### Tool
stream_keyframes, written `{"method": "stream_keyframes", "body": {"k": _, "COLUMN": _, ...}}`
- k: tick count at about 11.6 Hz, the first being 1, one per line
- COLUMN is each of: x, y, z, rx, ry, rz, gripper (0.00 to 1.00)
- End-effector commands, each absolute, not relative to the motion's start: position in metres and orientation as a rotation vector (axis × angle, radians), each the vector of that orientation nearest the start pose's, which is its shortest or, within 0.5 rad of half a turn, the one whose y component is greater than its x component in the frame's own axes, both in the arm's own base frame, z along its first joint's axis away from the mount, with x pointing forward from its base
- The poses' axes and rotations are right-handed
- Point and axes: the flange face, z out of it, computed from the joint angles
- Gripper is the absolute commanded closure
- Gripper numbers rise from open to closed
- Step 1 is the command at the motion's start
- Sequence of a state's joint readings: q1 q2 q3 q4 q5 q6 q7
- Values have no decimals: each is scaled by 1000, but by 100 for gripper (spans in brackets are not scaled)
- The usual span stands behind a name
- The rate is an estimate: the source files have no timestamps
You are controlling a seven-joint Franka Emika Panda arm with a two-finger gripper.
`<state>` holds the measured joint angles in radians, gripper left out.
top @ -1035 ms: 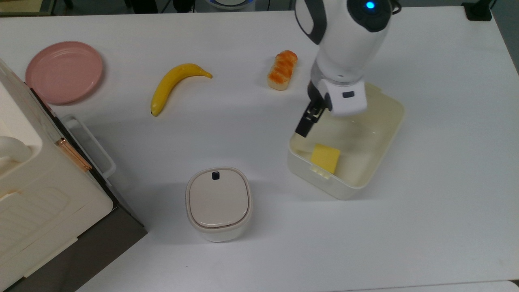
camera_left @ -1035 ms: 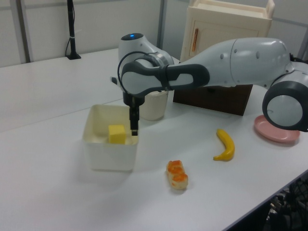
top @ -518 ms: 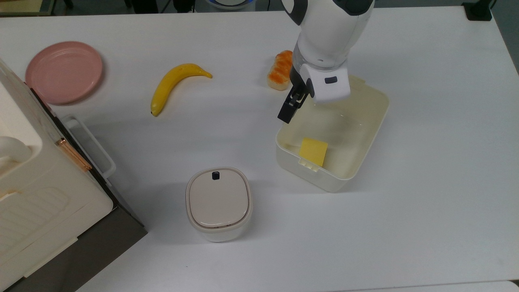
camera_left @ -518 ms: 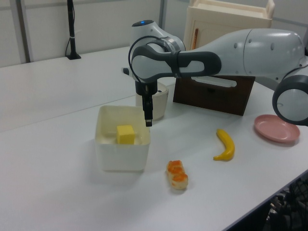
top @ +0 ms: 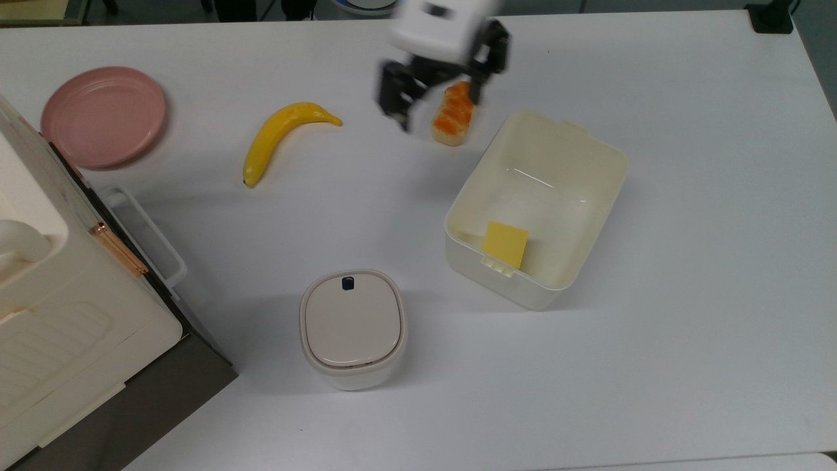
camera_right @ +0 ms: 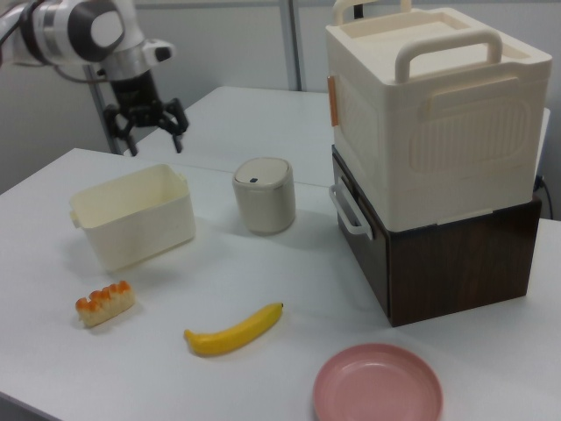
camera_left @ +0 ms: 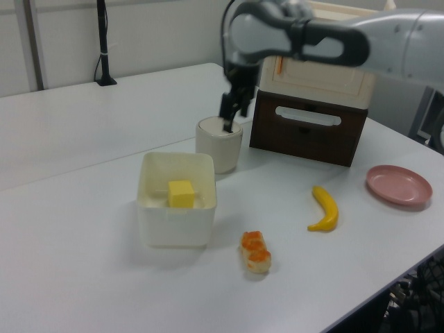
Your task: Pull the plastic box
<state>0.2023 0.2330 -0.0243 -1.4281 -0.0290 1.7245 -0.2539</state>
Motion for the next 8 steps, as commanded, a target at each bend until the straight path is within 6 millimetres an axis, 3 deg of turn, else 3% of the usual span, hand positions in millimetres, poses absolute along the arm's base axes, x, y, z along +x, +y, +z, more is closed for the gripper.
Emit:
{"method": "stream_keyframes", "body": {"k": 1, "x": 615, "y": 34, "z": 587, "rx": -3145, "ry": 21, "rz": -88, "gripper": 0}}
{"method": "stream_keyframes", "body": {"k": 2, "x": 613, "y": 19, "z": 592, "rx": -3142, "ry": 196, "rz": -101, "gripper": 0}}
{"method": "stream_keyframes", "body": {"k": 3, "x": 607, "y": 9, "z": 606, "rx": -3137, "ry": 239, "rz": -134, "gripper": 0}}
{"method": "stream_keyframes", "body": {"k": 4, "x": 607, "y": 3, "z": 608, "rx": -3135, "ry": 253, "rz": -139, "gripper": 0}}
{"method": "stream_keyframes", "body": {"k": 8, "x": 609, "y": 2, "z": 600, "rx": -3137, "ry": 256, "rz": -118, "gripper": 0}}
